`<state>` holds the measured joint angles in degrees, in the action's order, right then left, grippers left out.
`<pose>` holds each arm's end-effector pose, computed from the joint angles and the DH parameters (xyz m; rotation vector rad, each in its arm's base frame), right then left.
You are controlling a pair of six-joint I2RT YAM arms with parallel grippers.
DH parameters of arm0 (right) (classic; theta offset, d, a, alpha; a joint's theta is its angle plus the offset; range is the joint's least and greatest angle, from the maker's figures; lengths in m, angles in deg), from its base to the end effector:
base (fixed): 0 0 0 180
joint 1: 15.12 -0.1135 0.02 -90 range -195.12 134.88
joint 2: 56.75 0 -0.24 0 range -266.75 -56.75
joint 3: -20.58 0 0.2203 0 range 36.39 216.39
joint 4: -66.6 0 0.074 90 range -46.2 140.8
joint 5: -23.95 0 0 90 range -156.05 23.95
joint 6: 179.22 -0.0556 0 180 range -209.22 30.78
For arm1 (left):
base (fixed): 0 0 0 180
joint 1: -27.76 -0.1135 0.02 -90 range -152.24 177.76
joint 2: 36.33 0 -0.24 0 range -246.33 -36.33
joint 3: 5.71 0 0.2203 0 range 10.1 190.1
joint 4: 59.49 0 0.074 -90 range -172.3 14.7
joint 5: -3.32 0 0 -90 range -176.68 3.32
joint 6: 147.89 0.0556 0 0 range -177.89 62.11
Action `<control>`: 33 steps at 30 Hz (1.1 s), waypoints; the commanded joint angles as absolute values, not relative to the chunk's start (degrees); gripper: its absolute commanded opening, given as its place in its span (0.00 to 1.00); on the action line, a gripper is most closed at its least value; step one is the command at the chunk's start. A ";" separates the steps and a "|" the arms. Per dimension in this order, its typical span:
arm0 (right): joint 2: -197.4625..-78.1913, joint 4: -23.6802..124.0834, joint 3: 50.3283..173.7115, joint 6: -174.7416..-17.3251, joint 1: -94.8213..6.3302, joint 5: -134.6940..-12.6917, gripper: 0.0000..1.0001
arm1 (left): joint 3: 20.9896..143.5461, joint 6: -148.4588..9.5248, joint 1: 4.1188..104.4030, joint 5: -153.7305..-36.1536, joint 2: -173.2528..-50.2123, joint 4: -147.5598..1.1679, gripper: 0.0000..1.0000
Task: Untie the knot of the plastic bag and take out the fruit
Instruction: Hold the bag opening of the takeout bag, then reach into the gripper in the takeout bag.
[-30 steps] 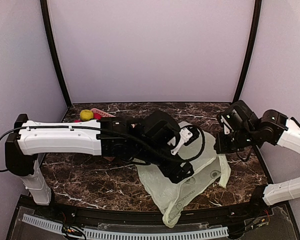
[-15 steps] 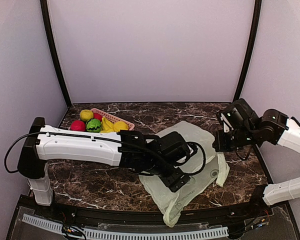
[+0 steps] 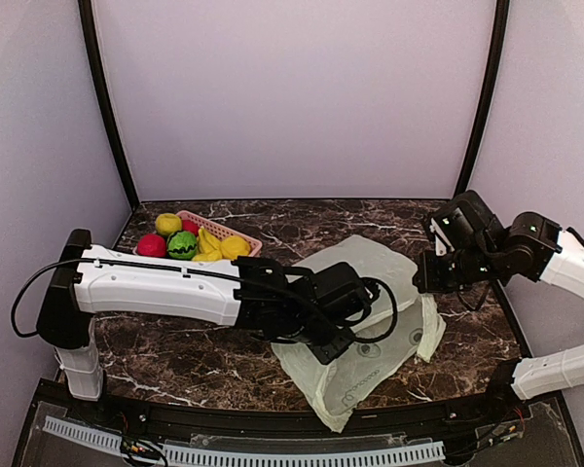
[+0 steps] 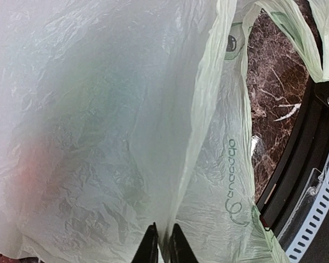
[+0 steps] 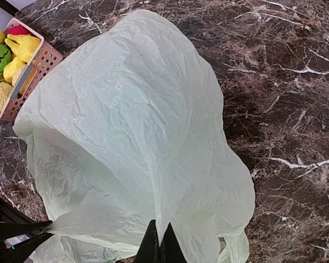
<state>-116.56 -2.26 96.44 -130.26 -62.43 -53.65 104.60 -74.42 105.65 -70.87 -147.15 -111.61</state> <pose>0.1366 0.1305 0.2796 -0.0455 2.5041 0.3918 0.0994 -0.3908 0.2345 1.1638 2.1896 -0.3811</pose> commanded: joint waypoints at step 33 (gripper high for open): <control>-114.07 23.26 87.47 -117.41 -78.24 -60.96 0.57 | 92.23 -79.20 94.83 -81.14 -130.13 -97.87 0.01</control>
